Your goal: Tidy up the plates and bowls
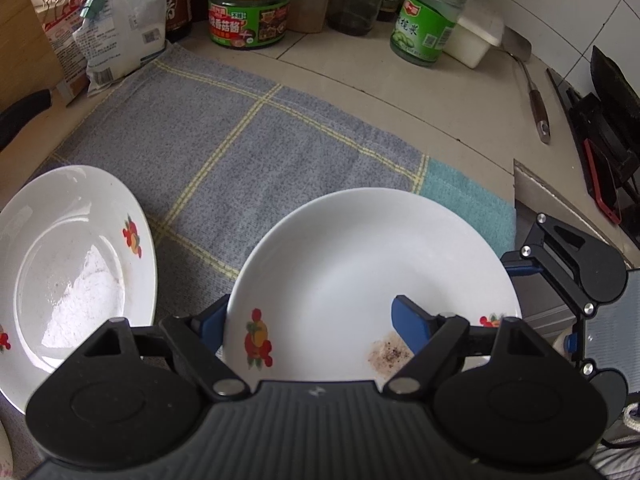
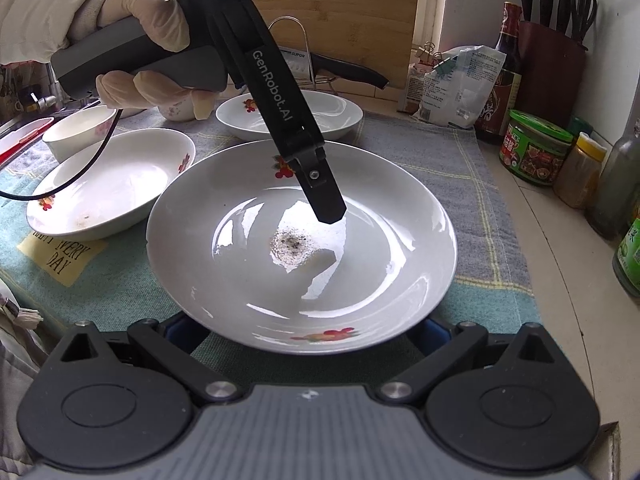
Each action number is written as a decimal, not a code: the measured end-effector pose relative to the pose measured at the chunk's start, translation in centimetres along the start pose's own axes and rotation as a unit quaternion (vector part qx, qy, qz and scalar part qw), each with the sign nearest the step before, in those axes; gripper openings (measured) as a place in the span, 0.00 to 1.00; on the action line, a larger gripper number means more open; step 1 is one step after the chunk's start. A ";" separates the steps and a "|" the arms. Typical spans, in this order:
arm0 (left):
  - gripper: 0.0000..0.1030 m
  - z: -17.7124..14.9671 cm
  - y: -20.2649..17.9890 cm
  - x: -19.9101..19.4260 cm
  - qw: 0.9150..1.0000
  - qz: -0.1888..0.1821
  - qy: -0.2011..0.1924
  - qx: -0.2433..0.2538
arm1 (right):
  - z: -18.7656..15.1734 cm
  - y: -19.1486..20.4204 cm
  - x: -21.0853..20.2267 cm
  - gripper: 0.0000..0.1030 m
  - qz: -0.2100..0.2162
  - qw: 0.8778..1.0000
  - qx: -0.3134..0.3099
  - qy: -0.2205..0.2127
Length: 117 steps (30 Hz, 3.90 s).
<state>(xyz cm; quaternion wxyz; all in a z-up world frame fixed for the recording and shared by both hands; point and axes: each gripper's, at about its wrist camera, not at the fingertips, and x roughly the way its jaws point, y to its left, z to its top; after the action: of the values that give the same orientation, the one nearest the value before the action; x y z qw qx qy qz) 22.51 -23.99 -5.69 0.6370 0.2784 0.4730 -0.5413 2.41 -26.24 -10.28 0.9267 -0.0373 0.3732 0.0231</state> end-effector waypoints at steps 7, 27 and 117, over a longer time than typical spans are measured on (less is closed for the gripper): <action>0.80 2.8 0.1 -0.2 0.999 0.010 -0.031 -0.002 | 1.4 -2.2 0.3 1.00 -0.015 1.000 -0.008 -0.005; 0.80 9.6 2.1 4.1 0.998 0.027 -0.057 0.002 | 3.9 -9.1 4.6 1.00 -0.036 0.999 -0.006 0.010; 0.99 -11.0 -0.9 -9.4 0.893 0.332 -0.185 -0.240 | 15.7 -1.2 6.0 1.00 -0.048 0.999 0.012 -0.013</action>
<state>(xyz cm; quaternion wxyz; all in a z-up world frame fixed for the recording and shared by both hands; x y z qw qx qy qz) 18.63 -10.64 -1.42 0.9031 0.1525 0.3423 -0.2097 17.66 -25.96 -3.06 0.9318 -0.0438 0.3593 -0.0259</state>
